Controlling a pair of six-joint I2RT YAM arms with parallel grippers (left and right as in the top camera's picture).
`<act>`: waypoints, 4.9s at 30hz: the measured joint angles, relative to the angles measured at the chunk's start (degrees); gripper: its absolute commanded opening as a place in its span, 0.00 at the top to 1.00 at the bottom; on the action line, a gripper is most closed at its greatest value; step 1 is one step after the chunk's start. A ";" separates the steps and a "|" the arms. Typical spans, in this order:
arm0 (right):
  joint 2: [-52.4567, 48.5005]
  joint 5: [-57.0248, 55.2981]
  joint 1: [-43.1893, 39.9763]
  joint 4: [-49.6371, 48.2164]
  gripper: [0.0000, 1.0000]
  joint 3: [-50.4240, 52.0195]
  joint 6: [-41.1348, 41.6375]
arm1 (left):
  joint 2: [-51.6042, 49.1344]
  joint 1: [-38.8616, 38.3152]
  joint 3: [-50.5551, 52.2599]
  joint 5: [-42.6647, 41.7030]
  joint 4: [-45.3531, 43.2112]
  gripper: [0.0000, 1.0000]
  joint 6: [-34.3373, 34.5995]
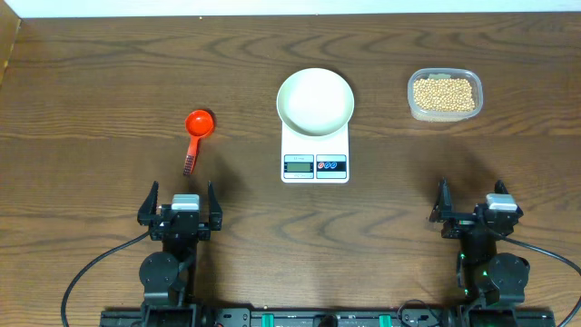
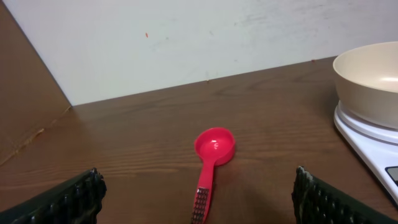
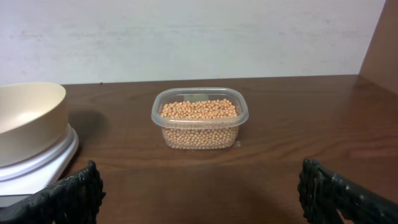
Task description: Scoop item into bowl and weigh 50g on scale
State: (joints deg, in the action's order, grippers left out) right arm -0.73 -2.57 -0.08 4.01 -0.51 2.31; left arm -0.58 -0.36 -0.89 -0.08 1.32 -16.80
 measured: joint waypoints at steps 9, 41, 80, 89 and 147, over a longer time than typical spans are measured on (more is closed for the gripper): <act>-0.02 -0.92 0.00 -0.13 0.01 0.00 0.00 | -1.16 0.00 0.00 0.00 0.00 0.02 0.00; -0.02 -1.11 0.00 -0.17 0.01 0.00 0.00 | -1.16 -0.02 0.00 0.00 0.02 0.02 0.02; -0.15 -1.16 0.00 -0.22 0.01 0.00 0.02 | -9.66 -0.02 -6.38 -17.64 2.64 0.02 7.21; -0.24 -1.25 0.00 -0.17 0.01 0.02 0.02 | -23.28 -0.02 -16.15 -25.59 2.34 0.02 8.04; -0.33 -1.33 0.00 -0.20 0.01 0.02 0.02 | -90.36 -39.67 -44.11 4.02 -3.82 0.93 41.88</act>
State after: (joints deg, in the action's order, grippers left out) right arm -1.06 -3.90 -0.08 3.81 -0.49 2.33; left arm -90.94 -40.03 -44.99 3.95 -2.50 25.08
